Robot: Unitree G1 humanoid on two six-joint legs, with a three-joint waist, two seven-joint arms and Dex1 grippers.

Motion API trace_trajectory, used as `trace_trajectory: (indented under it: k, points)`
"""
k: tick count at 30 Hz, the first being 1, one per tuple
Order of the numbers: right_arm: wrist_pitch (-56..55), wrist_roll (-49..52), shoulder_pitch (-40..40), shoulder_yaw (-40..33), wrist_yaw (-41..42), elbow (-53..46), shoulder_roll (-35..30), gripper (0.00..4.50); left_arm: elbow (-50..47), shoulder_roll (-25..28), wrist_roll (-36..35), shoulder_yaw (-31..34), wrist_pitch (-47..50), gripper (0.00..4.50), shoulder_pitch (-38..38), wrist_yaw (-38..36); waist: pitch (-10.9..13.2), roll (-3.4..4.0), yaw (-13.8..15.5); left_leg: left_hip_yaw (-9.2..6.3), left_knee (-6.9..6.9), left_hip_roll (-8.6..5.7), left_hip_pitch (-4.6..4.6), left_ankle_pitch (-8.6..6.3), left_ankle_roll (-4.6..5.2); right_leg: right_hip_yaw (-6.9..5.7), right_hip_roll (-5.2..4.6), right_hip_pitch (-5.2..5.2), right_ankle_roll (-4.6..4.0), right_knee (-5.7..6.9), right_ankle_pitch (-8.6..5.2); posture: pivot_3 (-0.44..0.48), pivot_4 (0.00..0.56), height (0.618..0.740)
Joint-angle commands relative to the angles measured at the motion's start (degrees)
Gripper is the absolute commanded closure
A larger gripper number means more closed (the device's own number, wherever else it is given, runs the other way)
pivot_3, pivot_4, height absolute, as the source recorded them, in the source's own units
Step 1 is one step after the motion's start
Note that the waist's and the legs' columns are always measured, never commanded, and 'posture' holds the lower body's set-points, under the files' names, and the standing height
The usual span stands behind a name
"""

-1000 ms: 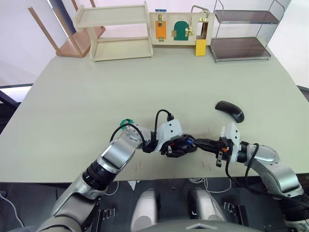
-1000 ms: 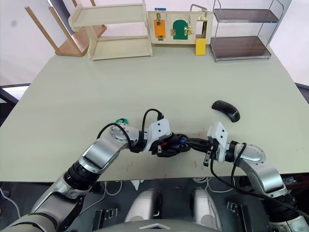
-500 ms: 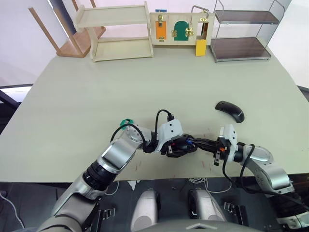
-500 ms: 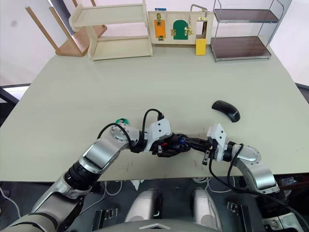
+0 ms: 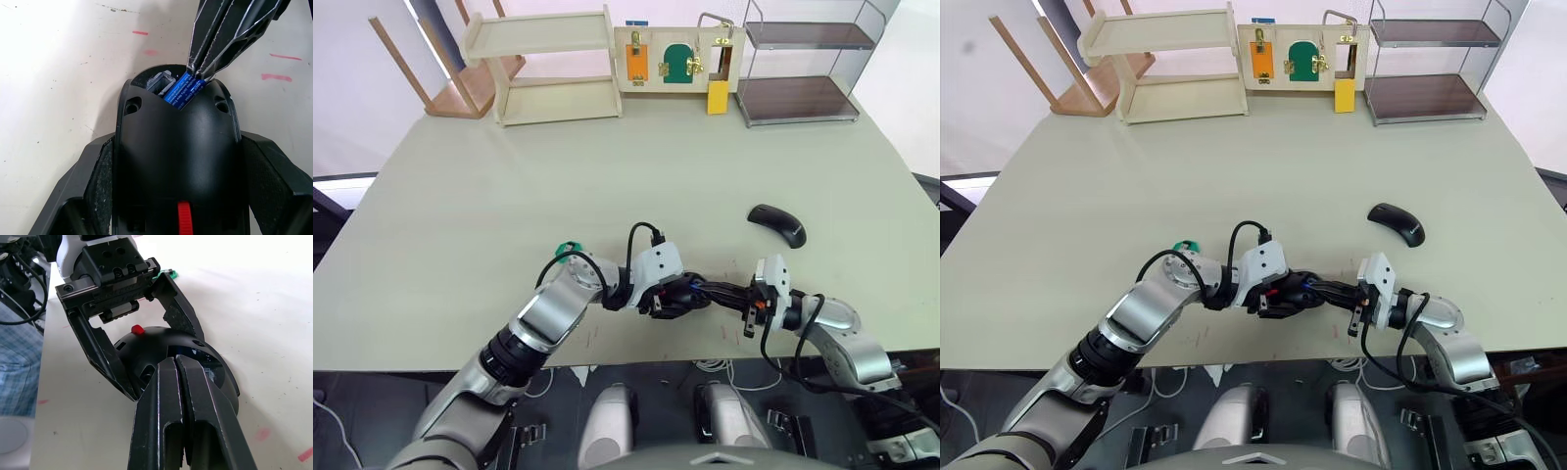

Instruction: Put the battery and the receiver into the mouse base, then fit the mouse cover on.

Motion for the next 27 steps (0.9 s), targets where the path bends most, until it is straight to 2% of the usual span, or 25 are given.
trace_trajectory:
  k: [1,14,24,27]
  points:
    - [0.3,-2.6,0.9,1.7,0.5,3.9,-0.3,4.48,0.0,-0.3,-0.5,-1.4,2.1,1.48,1.3,0.2,0.0,-0.01,0.0,0.00,0.00,0.00,0.02,0.00,0.00,0.00,0.00,0.01,0.00,0.00,0.00,0.000,0.150,0.740]
    - [-2.5,-5.1,-1.2,4.1,2.2,10.7,1.9,4.48,-0.2,0.4,-0.2,-1.6,2.3,1.48,1.8,0.7,-0.5,-0.20,-0.2,0.03,0.01,0.06,0.24,0.00,-0.01,0.09,0.09,0.10,-0.01,0.11,0.00,0.000,0.150,0.740]
    - [-5.7,-6.4,-1.7,0.6,-0.5,8.3,0.3,4.48,1.2,0.0,0.2,-1.7,1.1,1.48,1.2,0.6,-0.6,-0.19,-0.2,0.04,0.01,0.08,0.26,0.00,-0.01,0.11,0.12,0.10,-0.02,0.14,0.00,0.000,0.150,0.740]
    - [-5.3,-3.3,-0.5,-1.5,0.7,4.5,-1.0,4.48,1.3,-0.1,0.2,-1.7,1.0,1.48,1.1,0.6,-0.6,-0.18,-0.1,0.05,0.01,0.06,0.23,0.01,-0.01,0.12,0.10,0.09,-0.02,0.14,0.00,0.000,0.150,0.740]
